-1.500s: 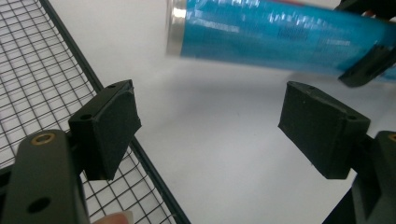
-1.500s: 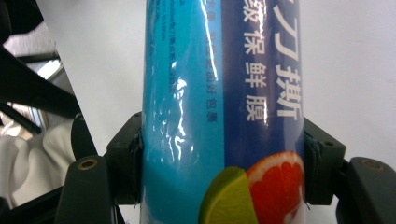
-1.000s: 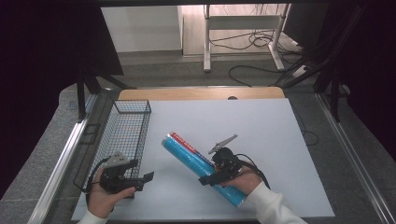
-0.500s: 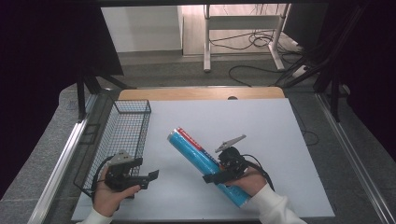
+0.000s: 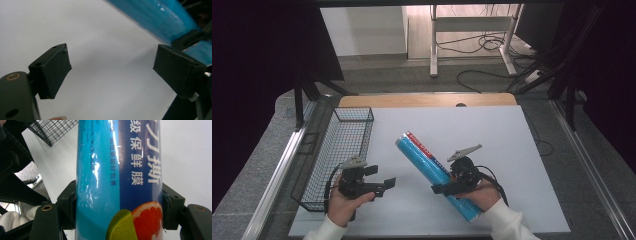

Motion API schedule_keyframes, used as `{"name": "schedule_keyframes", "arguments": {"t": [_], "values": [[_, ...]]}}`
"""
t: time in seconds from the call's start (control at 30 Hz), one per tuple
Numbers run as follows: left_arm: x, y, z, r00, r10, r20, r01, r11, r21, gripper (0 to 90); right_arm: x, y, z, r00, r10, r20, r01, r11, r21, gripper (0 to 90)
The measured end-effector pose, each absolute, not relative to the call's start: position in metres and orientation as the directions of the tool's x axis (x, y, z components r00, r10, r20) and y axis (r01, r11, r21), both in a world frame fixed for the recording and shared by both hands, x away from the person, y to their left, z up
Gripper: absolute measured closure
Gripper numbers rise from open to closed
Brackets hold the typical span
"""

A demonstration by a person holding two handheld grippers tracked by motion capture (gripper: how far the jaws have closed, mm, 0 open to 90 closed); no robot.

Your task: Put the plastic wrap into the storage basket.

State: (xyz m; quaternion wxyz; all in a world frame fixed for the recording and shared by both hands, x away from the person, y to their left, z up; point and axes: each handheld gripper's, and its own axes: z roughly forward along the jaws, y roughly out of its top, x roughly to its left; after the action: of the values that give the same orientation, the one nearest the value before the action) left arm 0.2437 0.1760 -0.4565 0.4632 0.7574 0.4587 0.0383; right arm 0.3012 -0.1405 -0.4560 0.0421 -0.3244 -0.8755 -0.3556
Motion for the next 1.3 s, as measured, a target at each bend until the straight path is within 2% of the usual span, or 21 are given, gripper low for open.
{"name": "schedule_keyframes", "arguments": {"t": [0.53,1.0,1.3], "values": [[0.278,0.14,-0.469,0.599,0.546,-0.586,0.718,-0.041,0.695,7.9,0.298,-0.139,-0.455,-0.784,0.534,0.317,0.599,0.516,0.613,32.2],[0.293,0.121,-0.479,0.581,0.462,-0.67,0.75,0.018,0.662,6.7,0.295,-0.134,-0.457,-0.785,0.539,0.306,0.586,0.484,0.65,32.2],[0.3,0.104,-0.485,0.562,0.387,-0.731,0.774,0.065,0.63,13.3,0.292,-0.128,-0.458,-0.783,0.535,0.316,0.58,0.445,0.682,32.2]]}}
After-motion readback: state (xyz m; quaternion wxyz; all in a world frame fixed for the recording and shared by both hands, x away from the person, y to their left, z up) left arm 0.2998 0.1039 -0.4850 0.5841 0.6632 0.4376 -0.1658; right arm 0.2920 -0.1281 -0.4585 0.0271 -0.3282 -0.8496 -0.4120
